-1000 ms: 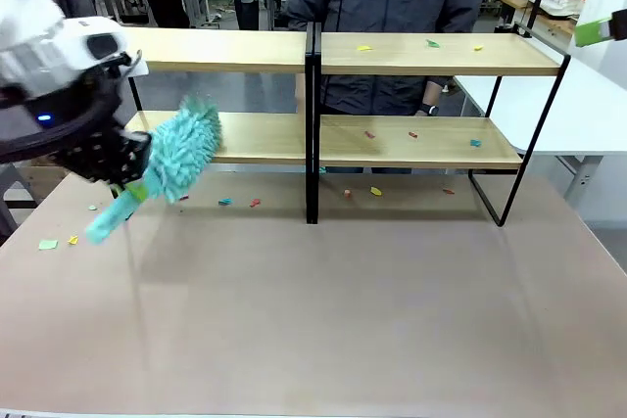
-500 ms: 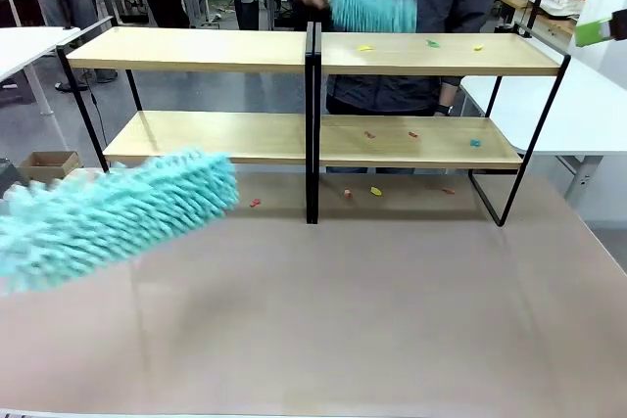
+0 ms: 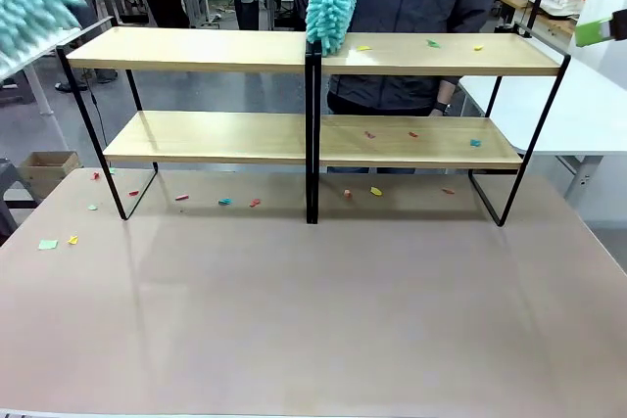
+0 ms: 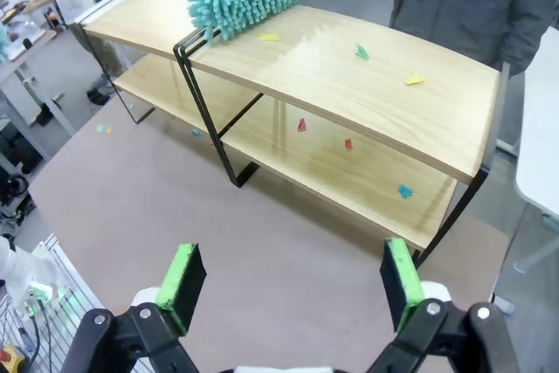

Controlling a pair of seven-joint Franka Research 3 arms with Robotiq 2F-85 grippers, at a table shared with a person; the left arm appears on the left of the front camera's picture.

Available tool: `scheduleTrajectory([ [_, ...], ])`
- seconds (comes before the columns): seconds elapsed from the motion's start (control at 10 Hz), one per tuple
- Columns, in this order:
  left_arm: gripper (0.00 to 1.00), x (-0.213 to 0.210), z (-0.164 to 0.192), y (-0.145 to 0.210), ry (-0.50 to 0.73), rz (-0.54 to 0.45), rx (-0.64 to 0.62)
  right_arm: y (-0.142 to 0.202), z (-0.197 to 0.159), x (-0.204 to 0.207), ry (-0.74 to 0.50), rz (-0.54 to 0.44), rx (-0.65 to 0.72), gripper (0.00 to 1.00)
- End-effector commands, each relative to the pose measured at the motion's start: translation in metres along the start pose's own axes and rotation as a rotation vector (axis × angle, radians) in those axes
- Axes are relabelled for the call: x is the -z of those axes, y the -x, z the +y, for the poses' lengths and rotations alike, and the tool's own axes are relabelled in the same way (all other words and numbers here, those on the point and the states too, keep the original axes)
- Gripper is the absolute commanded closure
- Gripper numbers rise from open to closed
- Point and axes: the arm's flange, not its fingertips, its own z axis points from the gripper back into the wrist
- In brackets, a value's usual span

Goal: Clean the shelves.
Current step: Clean a randomly selected level of the Shelf with the Duster.

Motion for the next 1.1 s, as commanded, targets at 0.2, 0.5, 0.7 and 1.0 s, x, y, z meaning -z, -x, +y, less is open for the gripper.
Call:
scheduleTrajectory([
  [0.2, 0.88, -0.01, 0.006, -0.005, 0.044, -0.056, 0.011, 0.001, -0.001, 0.0, -0.004, 0.001, -0.005, 0.0],
  [0.5, 0.88, -0.01, 0.006, -0.005, 0.044, -0.056, 0.011, 0.001, -0.001, 0.0, -0.004, 0.001, -0.005, 0.0],
  [0.7, 0.88, -0.01, 0.006, -0.005, 0.044, -0.056, 0.011, 0.001, -0.001, 0.0, -0.004, 0.001, -0.005, 0.0],
  [1.0, 0.88, -0.01, 0.006, -0.005, 0.044, -0.056, 0.011, 0.001, -0.001, 0.0, -0.004, 0.001, -0.005, 0.0],
])
